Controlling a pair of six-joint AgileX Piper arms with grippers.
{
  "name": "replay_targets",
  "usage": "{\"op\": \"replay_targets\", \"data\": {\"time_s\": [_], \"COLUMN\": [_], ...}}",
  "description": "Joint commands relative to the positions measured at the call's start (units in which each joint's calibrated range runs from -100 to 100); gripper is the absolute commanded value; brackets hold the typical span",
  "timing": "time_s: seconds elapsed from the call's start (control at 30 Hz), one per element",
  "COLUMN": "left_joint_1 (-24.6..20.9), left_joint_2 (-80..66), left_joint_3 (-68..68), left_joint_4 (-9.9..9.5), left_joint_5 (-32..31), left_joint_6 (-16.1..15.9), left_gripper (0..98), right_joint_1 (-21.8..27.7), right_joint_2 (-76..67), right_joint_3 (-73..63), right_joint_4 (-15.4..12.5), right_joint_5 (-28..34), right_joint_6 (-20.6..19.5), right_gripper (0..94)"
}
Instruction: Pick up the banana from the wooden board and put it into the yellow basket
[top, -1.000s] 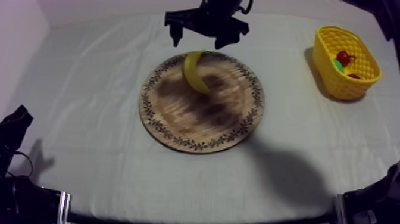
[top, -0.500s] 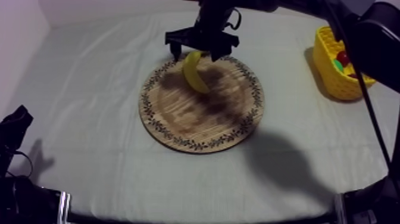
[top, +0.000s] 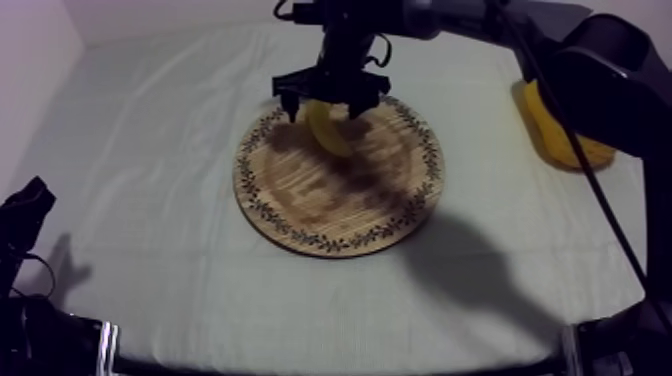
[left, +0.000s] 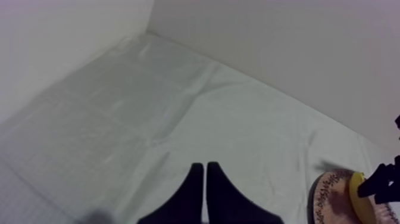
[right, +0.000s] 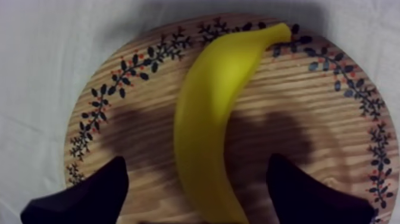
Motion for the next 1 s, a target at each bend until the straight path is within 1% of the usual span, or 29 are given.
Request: {"op": "replay_targets", "data": {"time_s": [0.0, 0.13, 0.23, 0.6, 0.77, 0.97], "left_joint_1": [-0.02, -0.02, -0.02, -0.02, -0.02, -0.02], "left_joint_2": [0.04, 0.04, 0.04, 0.04, 0.04, 0.04], "left_joint_3": [0.00, 0.00, 0.00, 0.00, 0.00, 0.00], "left_joint_4": [0.02, 0.02, 0.02, 0.02, 0.02, 0.02], "left_joint_5": [0.00, 0.00, 0.00, 0.00, 0.00, 0.00], "left_joint_6": [-0.01, -0.01, -0.01, -0.01, -0.01, -0.01], "left_gripper": [0.1, 0.1, 0.1, 0.1, 0.1, 0.1], "right_joint_1": [0.11, 0.48, 0.61, -0.19, -0.44, -0.47], "right_joint_2": [0.66, 1.96, 2.64, 3.70, 4.05, 4.00], "right_joint_3": [-0.39, -1.46, -2.10, -2.51, -2.39, -2.42], "right_joint_4": [-0.09, -0.37, -0.47, 0.21, 0.89, 1.07], "right_joint_5": [0.13, 0.43, 0.67, 0.95, 0.62, 0.86], "right_joint_6": [0.11, 0.52, 0.80, 1.45, 1.57, 1.78], "right_gripper": [82.7, 81.6, 78.4, 55.5, 37.4, 26.4]}}
